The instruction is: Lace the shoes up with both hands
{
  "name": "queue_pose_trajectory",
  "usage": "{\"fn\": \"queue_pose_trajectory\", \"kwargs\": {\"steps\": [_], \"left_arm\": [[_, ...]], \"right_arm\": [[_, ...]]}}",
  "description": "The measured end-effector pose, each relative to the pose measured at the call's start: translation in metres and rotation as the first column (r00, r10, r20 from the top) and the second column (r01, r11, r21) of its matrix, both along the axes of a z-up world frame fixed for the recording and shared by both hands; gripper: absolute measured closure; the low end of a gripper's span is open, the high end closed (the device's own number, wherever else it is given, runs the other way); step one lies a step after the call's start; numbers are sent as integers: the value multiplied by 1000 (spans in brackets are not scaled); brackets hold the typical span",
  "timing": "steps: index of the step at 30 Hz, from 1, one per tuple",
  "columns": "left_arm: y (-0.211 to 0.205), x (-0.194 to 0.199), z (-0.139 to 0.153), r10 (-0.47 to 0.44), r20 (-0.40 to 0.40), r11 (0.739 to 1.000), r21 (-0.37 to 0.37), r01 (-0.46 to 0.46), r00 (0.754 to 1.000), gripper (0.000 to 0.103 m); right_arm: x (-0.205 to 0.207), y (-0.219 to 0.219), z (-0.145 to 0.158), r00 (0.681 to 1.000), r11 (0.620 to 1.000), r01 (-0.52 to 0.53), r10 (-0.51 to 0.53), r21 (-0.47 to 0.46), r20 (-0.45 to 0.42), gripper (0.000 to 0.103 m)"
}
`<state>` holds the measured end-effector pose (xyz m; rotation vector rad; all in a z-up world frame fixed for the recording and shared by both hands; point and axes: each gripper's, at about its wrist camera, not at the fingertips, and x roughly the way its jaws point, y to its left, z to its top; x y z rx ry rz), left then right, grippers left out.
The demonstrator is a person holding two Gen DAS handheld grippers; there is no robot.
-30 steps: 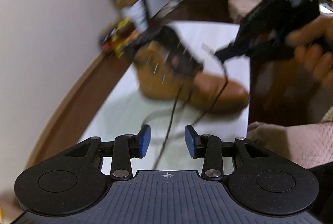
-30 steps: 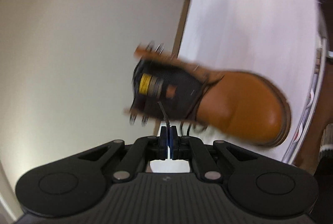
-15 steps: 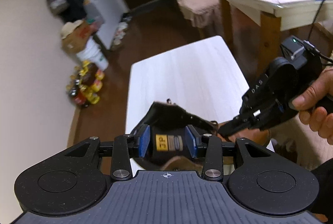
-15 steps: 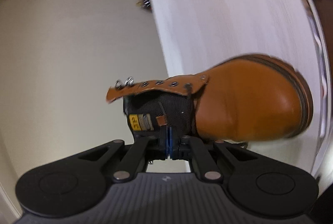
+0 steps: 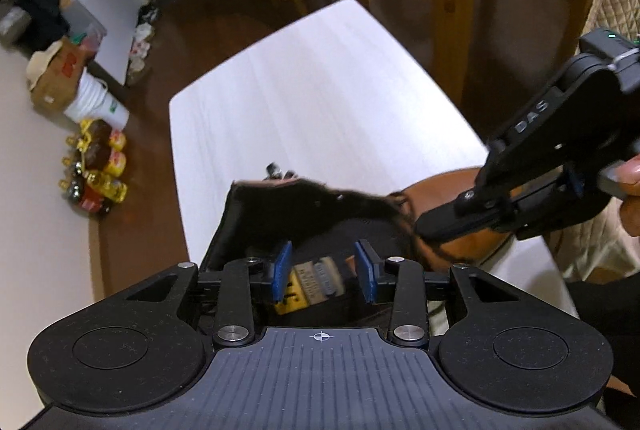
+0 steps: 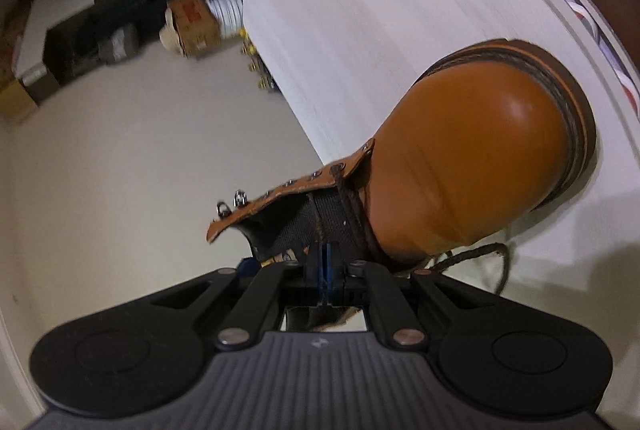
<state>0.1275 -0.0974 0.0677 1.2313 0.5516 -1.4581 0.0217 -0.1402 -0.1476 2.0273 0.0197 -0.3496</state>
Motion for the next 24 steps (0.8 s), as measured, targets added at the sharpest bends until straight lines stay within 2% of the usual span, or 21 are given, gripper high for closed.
{"fn": "queue_pose_trajectory", "kwargs": {"steps": [12, 24], "left_arm": [[5, 7, -7, -57, -18, 998, 0, 57, 998, 62], [1, 10, -11, -79, -15, 997, 1, 79, 997, 60]], "right_arm": [[21, 22, -1, 997, 997, 73, -72, 14, -29, 100], [23, 19, -4, 985, 984, 152, -158, -96, -63, 100]]}}
